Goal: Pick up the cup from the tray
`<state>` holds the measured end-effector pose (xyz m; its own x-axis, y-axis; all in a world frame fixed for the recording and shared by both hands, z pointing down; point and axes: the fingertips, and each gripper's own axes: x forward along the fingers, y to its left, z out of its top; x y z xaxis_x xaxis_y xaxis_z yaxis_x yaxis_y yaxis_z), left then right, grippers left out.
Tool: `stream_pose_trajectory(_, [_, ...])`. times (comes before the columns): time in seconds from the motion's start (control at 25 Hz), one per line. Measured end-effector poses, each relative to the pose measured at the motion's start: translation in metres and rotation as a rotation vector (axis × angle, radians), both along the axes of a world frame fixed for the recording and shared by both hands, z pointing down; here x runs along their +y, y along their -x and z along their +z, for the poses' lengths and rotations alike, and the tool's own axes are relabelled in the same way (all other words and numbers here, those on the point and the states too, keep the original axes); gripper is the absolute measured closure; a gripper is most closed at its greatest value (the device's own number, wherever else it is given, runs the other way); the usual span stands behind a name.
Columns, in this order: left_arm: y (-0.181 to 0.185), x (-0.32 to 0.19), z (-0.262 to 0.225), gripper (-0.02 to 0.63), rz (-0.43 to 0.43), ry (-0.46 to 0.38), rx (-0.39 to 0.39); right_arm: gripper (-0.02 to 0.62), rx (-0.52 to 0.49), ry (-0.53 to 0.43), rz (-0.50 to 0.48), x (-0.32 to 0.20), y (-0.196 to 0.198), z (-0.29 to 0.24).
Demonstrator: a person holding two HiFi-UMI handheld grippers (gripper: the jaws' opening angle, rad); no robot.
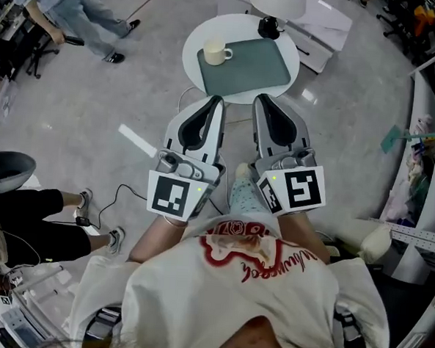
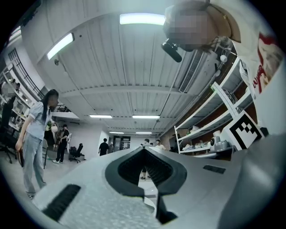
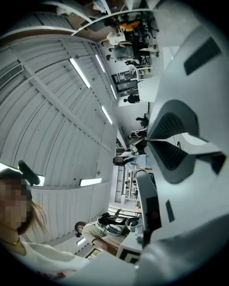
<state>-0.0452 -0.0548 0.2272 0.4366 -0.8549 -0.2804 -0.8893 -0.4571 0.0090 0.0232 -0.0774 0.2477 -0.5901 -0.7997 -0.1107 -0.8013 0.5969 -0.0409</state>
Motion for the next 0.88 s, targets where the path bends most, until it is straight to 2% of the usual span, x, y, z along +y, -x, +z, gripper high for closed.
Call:
stream_pose_trajectory(0.16, [-0.014, -0.071, -0.012, 0.592, -0.043, -0.013, 0.007, 0.563, 0.034, -0.002, -0.036, -0.074, -0.014, -0.006])
stream_pose_trajectory(0.32, [-0.017, -0.115, -0.021, 0.591, -0.082, -0.035, -0.013, 0.563, 0.016, 0.009, -0.037, -0.127, -0.021, -0.005])
stream_pose_trajectory(0.64, [0.008, -0.155, -0.015, 0.592, -0.111, 0.003, -0.016, 0.563, 0.001, 0.011, -0.057, -0.169, 0.002, -0.011])
stream_pose_trajectory(0.88, [0.031, -0.175, 0.0, 0.591, -0.11, 0.048, -0.003, 0.563, 0.027, 0.07, -0.048, -0.191, 0.022, 0.02])
